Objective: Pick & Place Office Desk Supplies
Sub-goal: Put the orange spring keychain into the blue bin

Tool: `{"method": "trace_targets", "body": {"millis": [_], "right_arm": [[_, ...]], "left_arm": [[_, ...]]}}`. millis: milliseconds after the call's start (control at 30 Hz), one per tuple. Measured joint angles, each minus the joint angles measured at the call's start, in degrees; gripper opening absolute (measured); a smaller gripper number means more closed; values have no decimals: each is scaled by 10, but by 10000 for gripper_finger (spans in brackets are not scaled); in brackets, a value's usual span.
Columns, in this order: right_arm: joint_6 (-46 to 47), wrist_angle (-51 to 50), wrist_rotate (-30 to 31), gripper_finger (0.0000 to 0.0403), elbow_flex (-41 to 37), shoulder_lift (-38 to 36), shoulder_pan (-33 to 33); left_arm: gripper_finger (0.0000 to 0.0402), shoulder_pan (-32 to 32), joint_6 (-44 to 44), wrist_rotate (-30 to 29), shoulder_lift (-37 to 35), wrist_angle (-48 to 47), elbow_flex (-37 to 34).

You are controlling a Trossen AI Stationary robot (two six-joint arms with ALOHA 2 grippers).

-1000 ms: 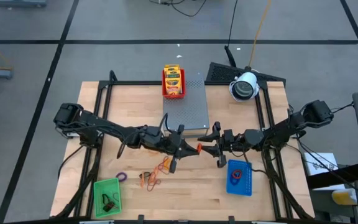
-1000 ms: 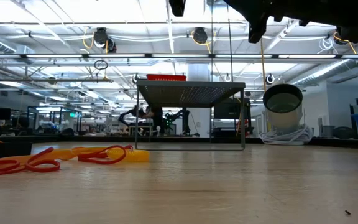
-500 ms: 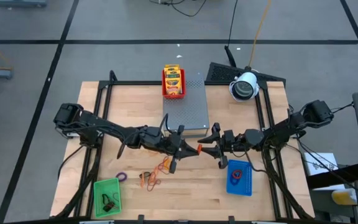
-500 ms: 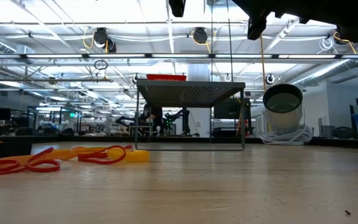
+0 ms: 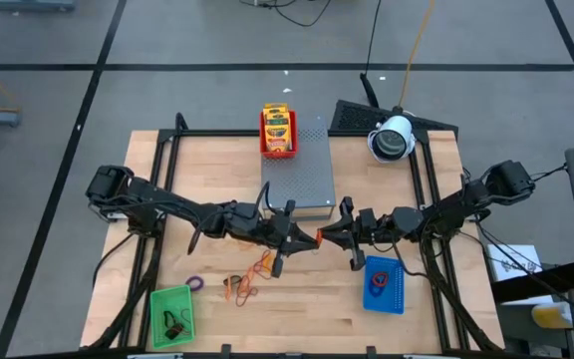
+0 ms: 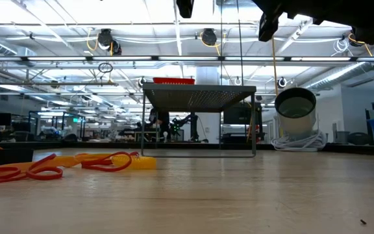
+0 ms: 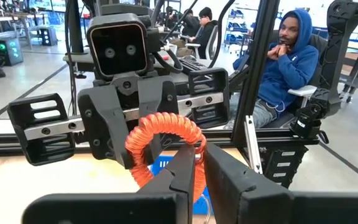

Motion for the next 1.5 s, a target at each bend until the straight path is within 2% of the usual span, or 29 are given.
{"method": "trace_targets", "body": {"millis": [167, 367, 500, 600, 833, 1000, 1167, 1367, 1500], "right_arm": [[0, 0, 0, 21, 0, 0, 0], [1, 0, 0, 6, 0, 0, 0], [1, 0, -1, 5, 0, 0, 0], [1, 0, -2, 5, 0, 0, 0], [1, -5, -4, 5, 0, 0, 0], [2, -14, -43, 2, -1, -3, 0], [0, -35, -44, 1, -6, -26, 4], [1, -94, -51, 1, -33, -95, 8], [0, -128, -100, 0, -61, -154, 12]], "left_arm": [[37, 0, 0, -3, 0, 0, 0], [38, 0, 8, -16, 0, 0, 0], [42, -1, 21, -1, 0, -2, 0], [68, -4, 23, 6, 0, -5, 0], [173, -4, 4, 6, 0, -12, 0], [221, -5, 0, 9, 0, -12, 0], [238, -4, 3, 13, -4, -15, 0], [239, -4, 0, 20, -28, -63, 0], [239, -8, -4, 21, -59, -111, 0]]}}
